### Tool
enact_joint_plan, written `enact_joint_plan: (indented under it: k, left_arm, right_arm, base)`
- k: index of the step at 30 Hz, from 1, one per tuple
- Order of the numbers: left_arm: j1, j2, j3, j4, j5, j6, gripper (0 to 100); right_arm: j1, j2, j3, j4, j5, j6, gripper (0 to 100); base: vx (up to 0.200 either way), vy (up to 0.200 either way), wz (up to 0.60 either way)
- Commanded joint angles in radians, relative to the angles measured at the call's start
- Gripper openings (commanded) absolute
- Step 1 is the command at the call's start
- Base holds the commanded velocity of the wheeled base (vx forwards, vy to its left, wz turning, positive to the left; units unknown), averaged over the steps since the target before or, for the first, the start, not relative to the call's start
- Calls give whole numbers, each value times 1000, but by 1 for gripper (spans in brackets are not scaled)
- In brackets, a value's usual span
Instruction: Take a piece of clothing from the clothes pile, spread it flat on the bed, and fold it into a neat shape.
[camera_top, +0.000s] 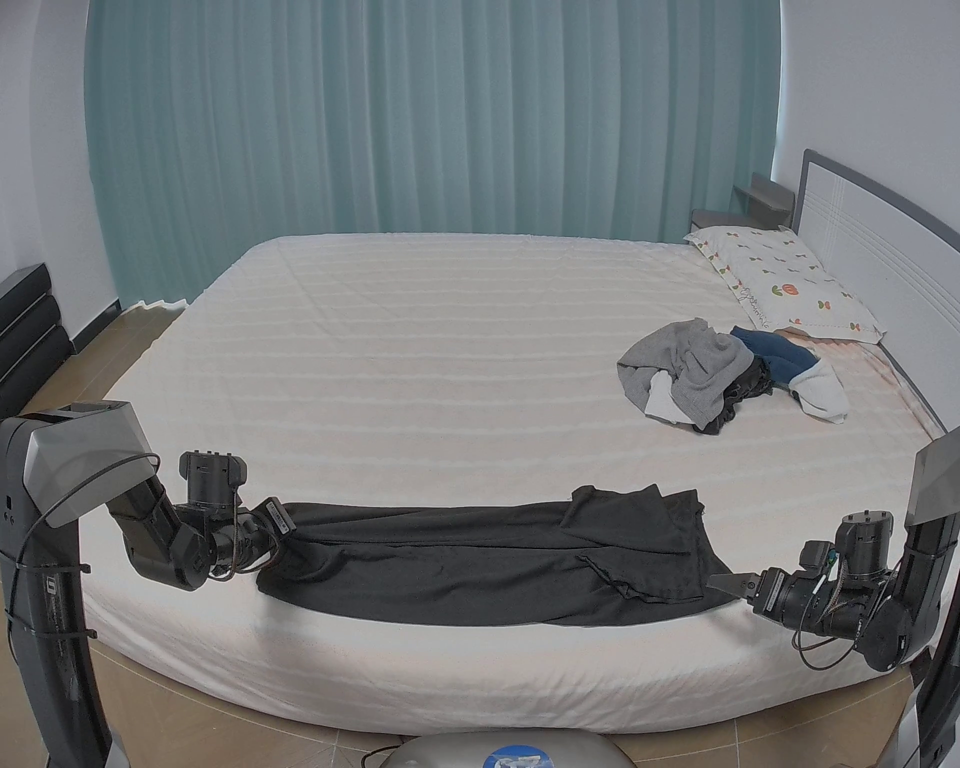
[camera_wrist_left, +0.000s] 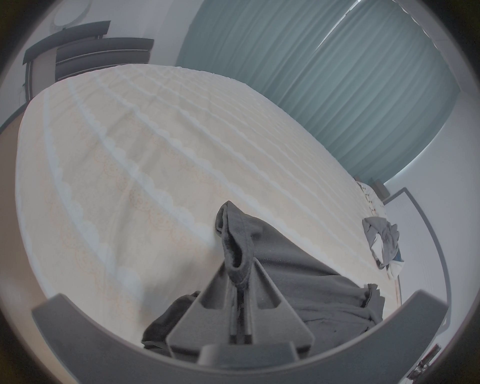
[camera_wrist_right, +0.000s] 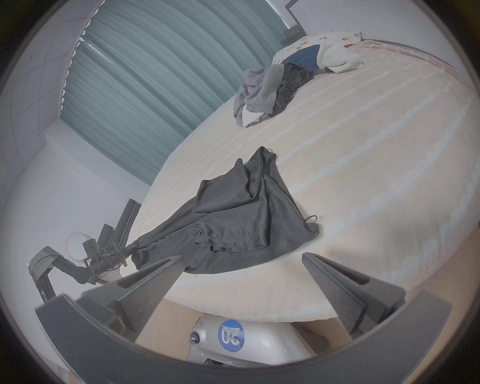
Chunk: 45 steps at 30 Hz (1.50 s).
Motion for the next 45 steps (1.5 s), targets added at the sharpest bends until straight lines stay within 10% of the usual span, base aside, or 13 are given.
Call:
enact_joint_plan:
  k: [1,45]
  left_arm:
    - [-39,-15,-14,5,1,-24,0]
    - [-451,-49,-526,654,46,-192,0]
  right_arm:
    - [0,6,13,-13,0,-1,100]
    - [14,41,2,-19,4,0,100]
  base:
    - [0,-200,0]
    - [0,-200,0]
